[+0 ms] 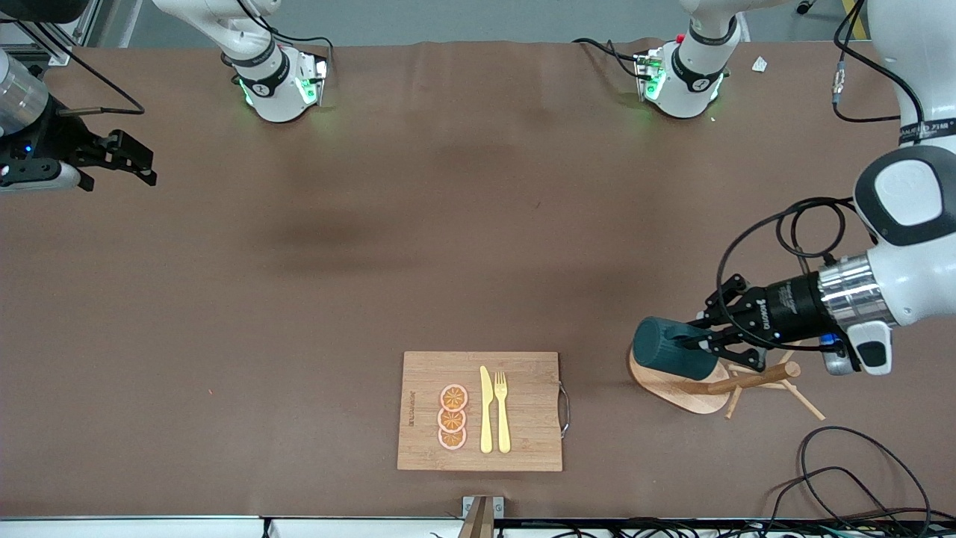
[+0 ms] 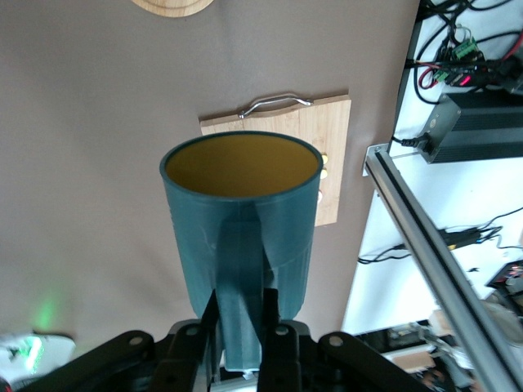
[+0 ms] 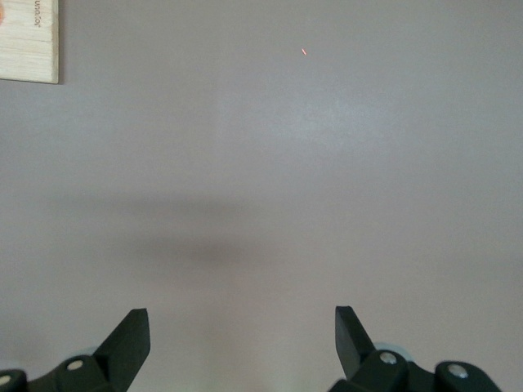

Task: Pass cup and hang on rack
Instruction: 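Hang the mug handle onto a rack peg with the left gripper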

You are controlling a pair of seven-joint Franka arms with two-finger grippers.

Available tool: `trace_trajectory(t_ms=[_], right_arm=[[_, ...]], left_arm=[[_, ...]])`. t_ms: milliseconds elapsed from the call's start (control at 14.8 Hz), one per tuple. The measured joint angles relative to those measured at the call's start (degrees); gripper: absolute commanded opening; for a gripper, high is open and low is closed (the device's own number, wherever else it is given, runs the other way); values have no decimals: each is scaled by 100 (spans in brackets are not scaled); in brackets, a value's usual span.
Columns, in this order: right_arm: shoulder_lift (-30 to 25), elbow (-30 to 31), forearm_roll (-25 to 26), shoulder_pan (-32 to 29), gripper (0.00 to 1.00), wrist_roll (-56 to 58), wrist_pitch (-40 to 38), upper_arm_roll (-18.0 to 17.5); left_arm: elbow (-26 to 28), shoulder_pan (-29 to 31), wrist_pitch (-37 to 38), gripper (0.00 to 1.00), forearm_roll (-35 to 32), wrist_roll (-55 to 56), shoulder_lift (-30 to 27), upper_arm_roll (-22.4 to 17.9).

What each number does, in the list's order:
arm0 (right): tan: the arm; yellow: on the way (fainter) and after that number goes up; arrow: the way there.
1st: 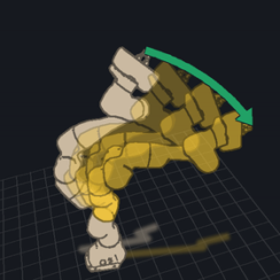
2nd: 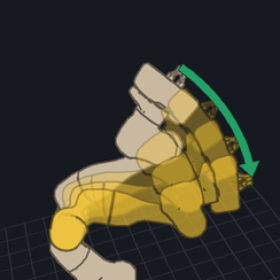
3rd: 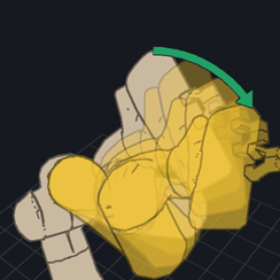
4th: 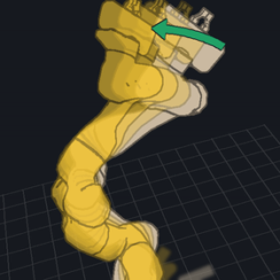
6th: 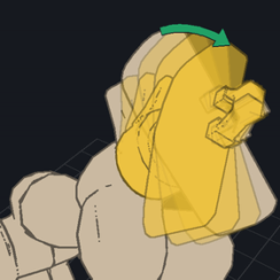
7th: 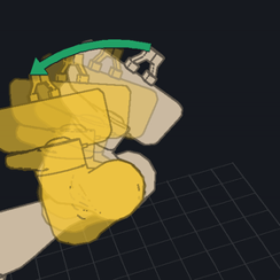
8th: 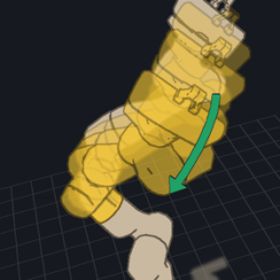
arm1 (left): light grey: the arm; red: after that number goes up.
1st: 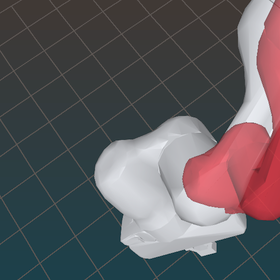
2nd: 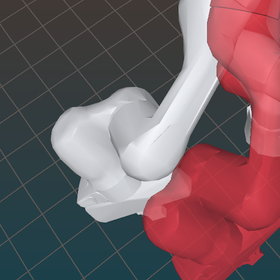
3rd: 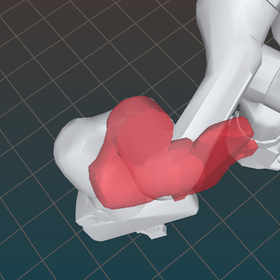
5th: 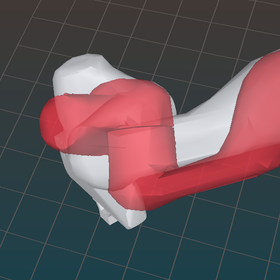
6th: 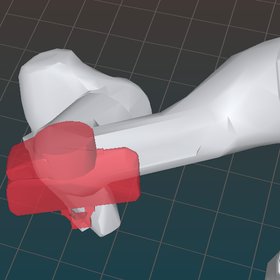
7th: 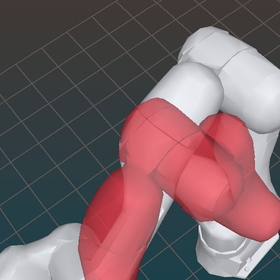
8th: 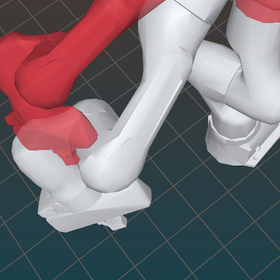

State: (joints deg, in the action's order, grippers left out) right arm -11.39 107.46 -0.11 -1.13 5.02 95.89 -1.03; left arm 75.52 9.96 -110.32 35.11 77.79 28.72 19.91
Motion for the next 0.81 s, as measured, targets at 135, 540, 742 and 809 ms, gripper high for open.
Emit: trace_trajectory(t_ms=[135,540,742,809], right_arm=[[0,-4,0,-2,100,0,0,1],[1,-23,0,-9,100,1,0,3],[10,-27,1,-49,100,1,-1,5],[19,-30,1,-71,100,3,-1,5]], left_arm=[[6,132,0,1,331,9,124,-2],[42,384,1,1,494,10,321,-6],[60,385,0,2,471,1,367,-12],[63,386,0,2,433,-5,379,-19]])
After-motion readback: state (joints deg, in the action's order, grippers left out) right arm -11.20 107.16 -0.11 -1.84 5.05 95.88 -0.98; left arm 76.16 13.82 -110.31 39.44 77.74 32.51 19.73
